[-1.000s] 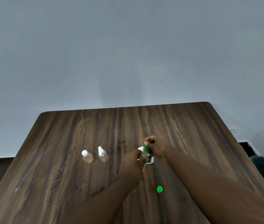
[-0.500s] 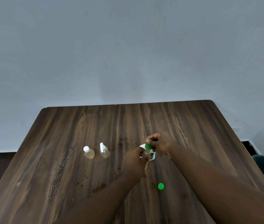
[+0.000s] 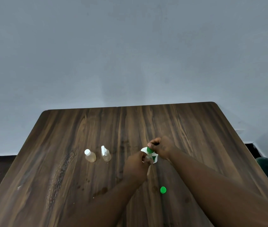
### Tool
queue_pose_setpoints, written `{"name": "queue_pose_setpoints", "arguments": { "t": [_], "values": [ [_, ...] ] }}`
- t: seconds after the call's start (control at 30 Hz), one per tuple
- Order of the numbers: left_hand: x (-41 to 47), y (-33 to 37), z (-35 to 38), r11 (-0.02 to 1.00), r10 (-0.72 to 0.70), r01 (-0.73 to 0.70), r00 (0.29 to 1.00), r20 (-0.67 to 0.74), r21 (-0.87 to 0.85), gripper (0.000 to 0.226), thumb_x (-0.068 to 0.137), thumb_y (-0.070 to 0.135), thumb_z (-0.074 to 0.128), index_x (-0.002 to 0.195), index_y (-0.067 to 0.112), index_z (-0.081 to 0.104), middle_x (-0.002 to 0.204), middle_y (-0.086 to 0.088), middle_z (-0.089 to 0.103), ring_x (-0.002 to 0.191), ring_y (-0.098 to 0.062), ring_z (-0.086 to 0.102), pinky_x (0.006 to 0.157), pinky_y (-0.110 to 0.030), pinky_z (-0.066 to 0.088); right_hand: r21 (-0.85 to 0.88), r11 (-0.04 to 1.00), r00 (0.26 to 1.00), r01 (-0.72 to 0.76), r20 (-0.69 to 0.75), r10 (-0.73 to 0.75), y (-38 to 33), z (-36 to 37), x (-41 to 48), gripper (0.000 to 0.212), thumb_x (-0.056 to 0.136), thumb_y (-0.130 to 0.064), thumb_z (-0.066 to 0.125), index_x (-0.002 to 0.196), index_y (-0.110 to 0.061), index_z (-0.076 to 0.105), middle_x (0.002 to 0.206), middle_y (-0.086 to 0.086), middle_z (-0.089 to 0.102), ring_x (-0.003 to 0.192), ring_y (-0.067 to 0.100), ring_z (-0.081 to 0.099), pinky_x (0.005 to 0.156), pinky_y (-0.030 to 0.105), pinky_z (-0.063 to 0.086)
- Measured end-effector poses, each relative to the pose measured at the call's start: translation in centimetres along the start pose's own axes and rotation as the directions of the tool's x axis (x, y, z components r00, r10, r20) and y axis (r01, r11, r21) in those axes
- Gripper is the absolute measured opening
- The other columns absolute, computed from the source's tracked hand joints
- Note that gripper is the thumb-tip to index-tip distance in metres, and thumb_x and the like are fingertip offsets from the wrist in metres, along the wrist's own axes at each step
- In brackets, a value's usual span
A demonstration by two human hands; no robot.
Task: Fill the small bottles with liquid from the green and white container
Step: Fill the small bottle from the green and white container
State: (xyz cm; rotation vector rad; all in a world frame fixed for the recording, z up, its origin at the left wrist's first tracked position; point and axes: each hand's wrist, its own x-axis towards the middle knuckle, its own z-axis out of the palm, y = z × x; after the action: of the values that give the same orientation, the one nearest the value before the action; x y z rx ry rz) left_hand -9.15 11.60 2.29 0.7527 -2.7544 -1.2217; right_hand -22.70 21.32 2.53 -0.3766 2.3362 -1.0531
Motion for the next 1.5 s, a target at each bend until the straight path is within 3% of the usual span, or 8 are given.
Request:
{"name": "queue_pose_setpoints", "arguments": {
  "t": [0.2,0.37,0.5,0.73,0.87,1.17,1.27,1.5],
  "values": [
    [0.3,0.0,-0.1,1.000,0.017,-0.017,0.999,-0.027,-0.021,0.012,0.090,0.037,0.066,0.089,0.026,0.070,0.082,0.011,0.070,0.072,0.001,0.060,0.057,-0.016,0.039,0.024,1.000,0.999,0.001,0.033,-0.002,0.0,-0.6,0.2,0.024,0.090,-0.027,0.071,0.099,-0.006,0.077,0.095,0.009,0.076,0.088,0.018,0.069,0.079,0.031,0.054],
    [0.1,-0.1,0.3,1.000,0.001,-0.001,1.000,-0.015,-0.010,0.015,0.091,0.038,0.065,0.093,0.024,0.070,0.086,0.008,0.072,0.077,-0.006,0.064,0.068,-0.033,0.051,-0.037,0.999,1.000,0.005,0.003,-0.005,-0.1,-0.1,0.3,0.022,0.090,-0.028,0.070,0.097,-0.008,0.077,0.094,0.007,0.076,0.090,0.021,0.070,0.083,0.036,0.055],
    [0.2,-0.3,0.0,0.999,0.033,-0.034,0.999,-0.039,-0.013,0.009,0.091,0.039,0.066,0.089,0.030,0.068,0.078,0.014,0.067,0.070,0.007,0.058,0.057,-0.012,0.039,-0.045,0.999,0.998,0.015,0.058,-0.013,-0.2,-0.7,0.4,0.027,0.090,-0.034,0.070,0.095,-0.009,0.078,0.090,0.007,0.076,0.087,0.020,0.070,0.079,0.035,0.055],
    [0.3,-0.3,0.5,1.000,0.015,-0.016,1.000,-0.020,-0.011,0.015,0.092,0.039,0.065,0.094,0.025,0.071,0.085,0.009,0.071,0.074,-0.004,0.062,0.062,-0.025,0.045,-0.076,0.997,1.000,0.023,0.019,-0.021,0.0,-0.3,0.6,0.023,0.089,-0.031,0.071,0.093,-0.010,0.079,0.090,0.005,0.077,0.085,0.017,0.071,0.083,0.037,0.057],
    [0.4,-0.4,0.1,0.999,0.033,-0.034,0.999,-0.037,-0.018,0.011,0.091,0.039,0.066,0.091,0.029,0.070,0.081,0.016,0.067,0.072,0.004,0.058,0.058,-0.010,0.036,-0.047,0.999,0.998,0.023,0.064,-0.020,0.0,-0.9,0.5,0.026,0.089,-0.034,0.071,0.092,-0.010,0.079,0.085,0.006,0.077,0.075,0.015,0.067,0.071,0.030,0.052],
    [0.4,-0.6,0.3,0.999,0.006,-0.007,1.000,-0.028,-0.031,0.014,0.092,0.041,0.065,0.091,0.028,0.070,0.082,0.013,0.071,0.075,-0.001,0.063,0.064,-0.024,0.048,-0.061,0.998,0.997,0.031,0.072,-0.026,-0.1,-0.9,0.5,0.025,0.089,-0.035,0.071,0.092,-0.011,0.079,0.088,0.004,0.077,0.086,0.018,0.071,0.081,0.035,0.056],
    [0.4,-0.5,0.3,1.000,0.010,-0.011,0.999,-0.031,-0.021,0.010,0.089,0.038,0.068,0.083,0.030,0.067,0.075,0.017,0.067,0.071,0.005,0.059,0.058,-0.012,0.039,-0.070,0.997,0.999,0.030,0.046,-0.027,0.0,-0.7,0.3,0.023,0.089,-0.031,0.071,0.095,-0.010,0.079,0.090,0.004,0.076,0.088,0.018,0.070,0.083,0.036,0.056],
    [0.4,-0.5,0.1,0.998,0.023,-0.024,0.999,-0.025,-0.060,0.007,0.089,0.034,0.069,0.083,0.030,0.067,0.074,0.015,0.066,0.070,0.005,0.060,0.058,-0.012,0.040,-0.045,0.998,0.993,0.046,0.107,-0.041,-0.1,-1.1,0.4,0.025,0.091,-0.033,0.069,0.095,-0.010,0.078,0.090,0.004,0.077,0.086,0.017,0.070,0.080,0.035,0.055]
  ]
}}
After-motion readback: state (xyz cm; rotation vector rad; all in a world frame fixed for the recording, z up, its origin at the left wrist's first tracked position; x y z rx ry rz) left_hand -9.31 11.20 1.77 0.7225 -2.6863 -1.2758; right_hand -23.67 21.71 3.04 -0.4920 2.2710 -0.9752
